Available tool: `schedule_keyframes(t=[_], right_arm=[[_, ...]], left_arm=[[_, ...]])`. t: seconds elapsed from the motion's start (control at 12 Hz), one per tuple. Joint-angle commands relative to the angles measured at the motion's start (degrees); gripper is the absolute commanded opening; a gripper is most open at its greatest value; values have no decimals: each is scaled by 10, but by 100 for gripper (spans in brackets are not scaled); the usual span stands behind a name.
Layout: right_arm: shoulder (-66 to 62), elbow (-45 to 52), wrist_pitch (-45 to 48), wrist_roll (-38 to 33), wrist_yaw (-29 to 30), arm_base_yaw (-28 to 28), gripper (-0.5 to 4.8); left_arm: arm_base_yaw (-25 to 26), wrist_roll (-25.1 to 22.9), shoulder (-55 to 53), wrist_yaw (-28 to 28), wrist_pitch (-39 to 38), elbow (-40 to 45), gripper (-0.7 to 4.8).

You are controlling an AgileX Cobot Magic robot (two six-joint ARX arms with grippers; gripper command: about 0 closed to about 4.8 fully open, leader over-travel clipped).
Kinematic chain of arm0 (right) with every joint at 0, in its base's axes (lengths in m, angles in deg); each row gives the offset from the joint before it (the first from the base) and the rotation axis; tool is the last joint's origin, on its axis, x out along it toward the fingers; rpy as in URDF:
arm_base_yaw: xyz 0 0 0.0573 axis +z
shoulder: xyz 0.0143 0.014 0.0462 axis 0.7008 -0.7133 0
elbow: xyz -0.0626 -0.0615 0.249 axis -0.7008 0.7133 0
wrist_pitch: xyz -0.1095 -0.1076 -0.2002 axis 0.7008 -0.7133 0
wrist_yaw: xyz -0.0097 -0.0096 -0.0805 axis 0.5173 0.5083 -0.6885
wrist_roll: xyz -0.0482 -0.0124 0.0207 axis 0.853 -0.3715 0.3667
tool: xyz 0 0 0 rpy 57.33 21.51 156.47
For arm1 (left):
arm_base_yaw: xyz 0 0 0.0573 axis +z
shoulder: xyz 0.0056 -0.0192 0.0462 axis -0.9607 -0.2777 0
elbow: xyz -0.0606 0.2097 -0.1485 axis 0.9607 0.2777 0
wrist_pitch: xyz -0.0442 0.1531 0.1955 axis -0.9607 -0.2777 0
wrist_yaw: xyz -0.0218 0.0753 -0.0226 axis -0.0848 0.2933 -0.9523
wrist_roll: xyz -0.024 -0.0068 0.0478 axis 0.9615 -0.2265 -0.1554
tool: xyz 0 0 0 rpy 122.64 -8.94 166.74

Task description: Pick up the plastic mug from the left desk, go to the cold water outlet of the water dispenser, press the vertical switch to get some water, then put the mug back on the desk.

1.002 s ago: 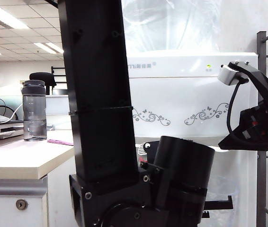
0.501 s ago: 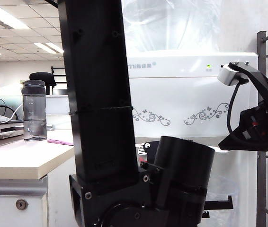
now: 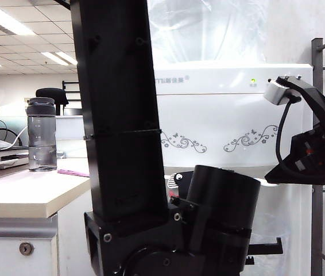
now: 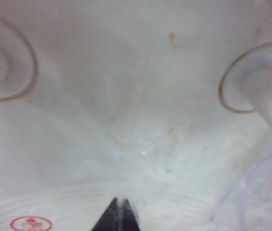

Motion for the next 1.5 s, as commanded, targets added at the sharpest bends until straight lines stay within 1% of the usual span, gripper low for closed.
schedule_keyframes(t=[0.08, 1.5], right_arm=[[-2, 2, -35, 4, -3, 1, -1], [-20, 2, -28, 4, -7, 1, -1]], left_arm=[[0, 0, 5, 2, 19, -1, -5], [-1, 0, 5, 2, 19, -1, -5]])
